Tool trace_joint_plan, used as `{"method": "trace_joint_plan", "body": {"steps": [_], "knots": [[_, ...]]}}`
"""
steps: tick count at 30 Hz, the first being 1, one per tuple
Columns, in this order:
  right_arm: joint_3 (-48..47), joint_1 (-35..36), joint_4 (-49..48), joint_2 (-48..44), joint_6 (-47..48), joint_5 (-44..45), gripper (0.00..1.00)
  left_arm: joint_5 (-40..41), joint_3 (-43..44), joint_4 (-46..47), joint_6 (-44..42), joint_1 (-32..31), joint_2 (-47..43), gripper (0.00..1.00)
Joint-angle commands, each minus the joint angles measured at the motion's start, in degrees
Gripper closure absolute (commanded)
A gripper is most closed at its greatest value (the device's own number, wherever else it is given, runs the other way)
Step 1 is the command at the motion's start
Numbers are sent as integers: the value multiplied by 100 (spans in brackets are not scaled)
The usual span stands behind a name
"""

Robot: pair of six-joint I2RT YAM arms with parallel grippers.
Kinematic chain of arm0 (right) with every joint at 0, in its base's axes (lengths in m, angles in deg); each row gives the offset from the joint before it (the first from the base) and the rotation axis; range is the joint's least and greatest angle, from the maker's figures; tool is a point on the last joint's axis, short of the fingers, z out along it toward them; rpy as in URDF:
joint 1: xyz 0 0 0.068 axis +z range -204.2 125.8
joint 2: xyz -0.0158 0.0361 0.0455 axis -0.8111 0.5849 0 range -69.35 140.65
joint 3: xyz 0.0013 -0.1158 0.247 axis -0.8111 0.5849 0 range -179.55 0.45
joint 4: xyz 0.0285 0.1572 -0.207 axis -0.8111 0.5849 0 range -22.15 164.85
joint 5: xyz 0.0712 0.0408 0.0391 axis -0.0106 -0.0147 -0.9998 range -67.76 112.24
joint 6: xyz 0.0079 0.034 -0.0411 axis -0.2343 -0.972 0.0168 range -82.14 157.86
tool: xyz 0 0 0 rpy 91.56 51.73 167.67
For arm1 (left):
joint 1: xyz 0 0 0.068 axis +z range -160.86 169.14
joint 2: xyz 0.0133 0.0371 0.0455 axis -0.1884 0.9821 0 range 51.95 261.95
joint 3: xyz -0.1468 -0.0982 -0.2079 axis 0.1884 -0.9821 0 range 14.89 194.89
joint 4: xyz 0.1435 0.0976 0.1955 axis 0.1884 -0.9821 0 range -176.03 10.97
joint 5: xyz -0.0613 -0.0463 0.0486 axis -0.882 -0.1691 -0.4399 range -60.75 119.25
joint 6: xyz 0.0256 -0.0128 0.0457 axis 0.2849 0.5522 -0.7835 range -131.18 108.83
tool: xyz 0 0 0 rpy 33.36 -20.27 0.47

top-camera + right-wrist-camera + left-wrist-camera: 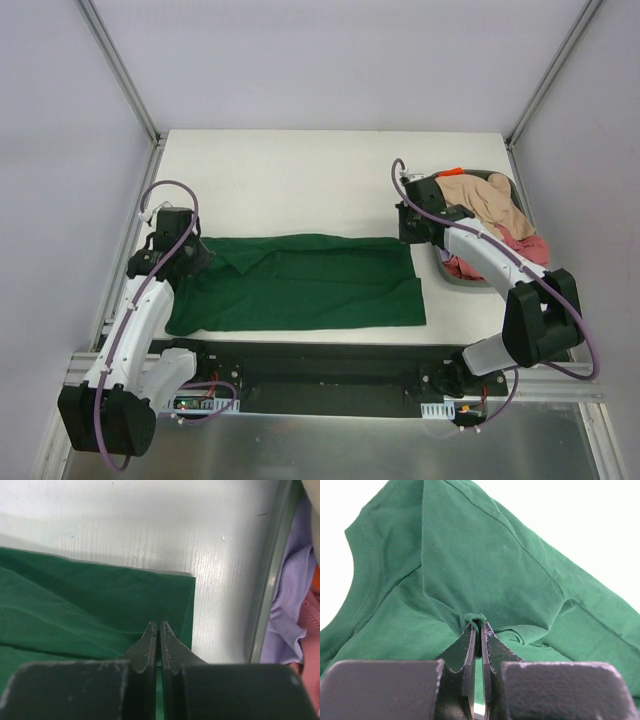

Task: Fold and stack the t-shirts
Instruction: Fold the other side of the tshirt into a rectangle

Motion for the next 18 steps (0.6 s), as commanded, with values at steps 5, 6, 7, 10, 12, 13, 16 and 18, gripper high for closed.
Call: {"method": "trace_joint_plan", "body": {"steps": [5, 6, 7, 10, 12, 13, 16, 18], "knots": [[-498, -13, 397, -36, 68, 485, 100, 967, 400, -957, 484, 10, -392, 100], [-507, -13, 442, -53, 77, 564, 100, 1002, 409, -1001, 510, 10, -453, 100], [-490, -13, 468, -79, 77, 573, 100, 1055, 366, -1019, 571, 10, -515, 100], [-297, -21, 425, -211, 33, 477, 99, 1143, 155, -1063, 765, 10, -769, 100], [-95, -13, 389, -273, -37, 424, 99, 1143, -12, -1072, 870, 10, -910, 100], [2, -13, 354, -299, -46, 389, 99, 1143, -91, -1063, 914, 10, -981, 100], [195, -13, 310, -308, -90, 345, 100, 1143, -258, -1072, 1011, 10, -1113, 100], [240, -21, 328, -300, -90, 380, 100, 1030, -381, -1090, 1108, 10, -1209, 100]]}}
